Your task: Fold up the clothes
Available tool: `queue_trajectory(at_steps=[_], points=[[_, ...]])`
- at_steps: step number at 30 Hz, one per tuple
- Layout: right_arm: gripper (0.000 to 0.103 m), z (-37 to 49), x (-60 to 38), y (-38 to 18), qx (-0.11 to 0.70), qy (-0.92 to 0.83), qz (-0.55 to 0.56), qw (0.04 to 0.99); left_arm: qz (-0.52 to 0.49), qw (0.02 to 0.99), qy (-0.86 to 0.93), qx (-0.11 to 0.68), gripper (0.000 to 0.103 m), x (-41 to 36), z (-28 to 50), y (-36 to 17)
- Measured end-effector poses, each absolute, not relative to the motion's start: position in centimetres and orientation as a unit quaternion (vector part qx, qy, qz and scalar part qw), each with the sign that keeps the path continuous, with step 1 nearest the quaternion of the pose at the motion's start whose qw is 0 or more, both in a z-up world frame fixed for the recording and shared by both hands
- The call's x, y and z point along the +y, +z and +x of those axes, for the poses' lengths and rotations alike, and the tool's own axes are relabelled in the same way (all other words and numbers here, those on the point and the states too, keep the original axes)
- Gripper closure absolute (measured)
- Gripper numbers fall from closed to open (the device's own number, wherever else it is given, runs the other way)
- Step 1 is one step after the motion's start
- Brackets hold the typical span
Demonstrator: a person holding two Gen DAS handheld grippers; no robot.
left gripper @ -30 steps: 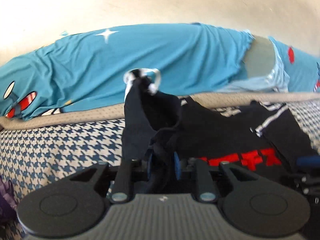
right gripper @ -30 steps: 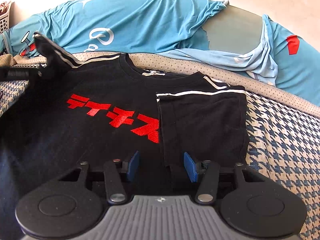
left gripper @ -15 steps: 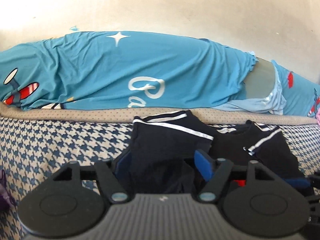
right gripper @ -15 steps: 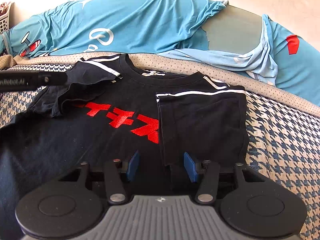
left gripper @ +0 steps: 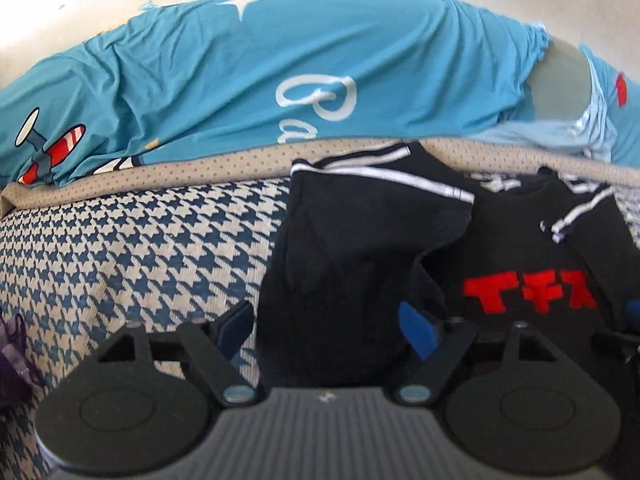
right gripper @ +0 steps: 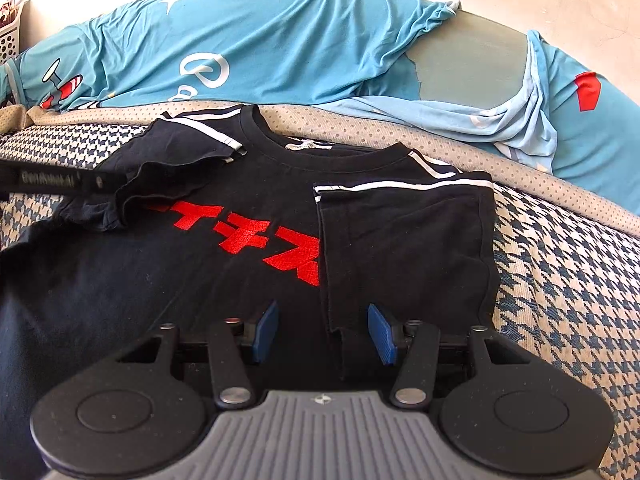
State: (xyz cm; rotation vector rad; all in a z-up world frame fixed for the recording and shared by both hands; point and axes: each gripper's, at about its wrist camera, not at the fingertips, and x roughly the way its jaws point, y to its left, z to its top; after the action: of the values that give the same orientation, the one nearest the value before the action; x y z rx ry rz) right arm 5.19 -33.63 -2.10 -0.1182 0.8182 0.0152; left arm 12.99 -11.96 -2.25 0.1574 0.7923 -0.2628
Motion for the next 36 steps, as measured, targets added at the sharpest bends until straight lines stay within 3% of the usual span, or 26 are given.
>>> queue_trajectory(at_steps=[9, 13, 24, 36], points=[[0.053, 5.1, -33.7, -2.1, 0.398, 0.007, -0.054, 0.916, 0.102, 0.918, -0.132, 0.360, 0.020, -12.8, 12.0, -1.2], [0.053, 5.1, -33.7, -2.1, 0.400, 0.006, -0.054, 0.915, 0.108, 0.928, -0.113, 0.337, 0.013, -12.9, 11.9, -0.9], [0.048, 5.0, -33.3, -2.4, 0.398, 0.007, -0.062, 0.915, 0.077, 0.926, -0.129, 0.345, 0.011, -13.2, 12.9, -1.7], [0.047, 5.0, -33.2, -2.3, 0.399, 0.007, -0.064, 0.915, 0.128, 0.916, -0.161, 0.345, 0.010, -15.0, 11.1, -2.2]])
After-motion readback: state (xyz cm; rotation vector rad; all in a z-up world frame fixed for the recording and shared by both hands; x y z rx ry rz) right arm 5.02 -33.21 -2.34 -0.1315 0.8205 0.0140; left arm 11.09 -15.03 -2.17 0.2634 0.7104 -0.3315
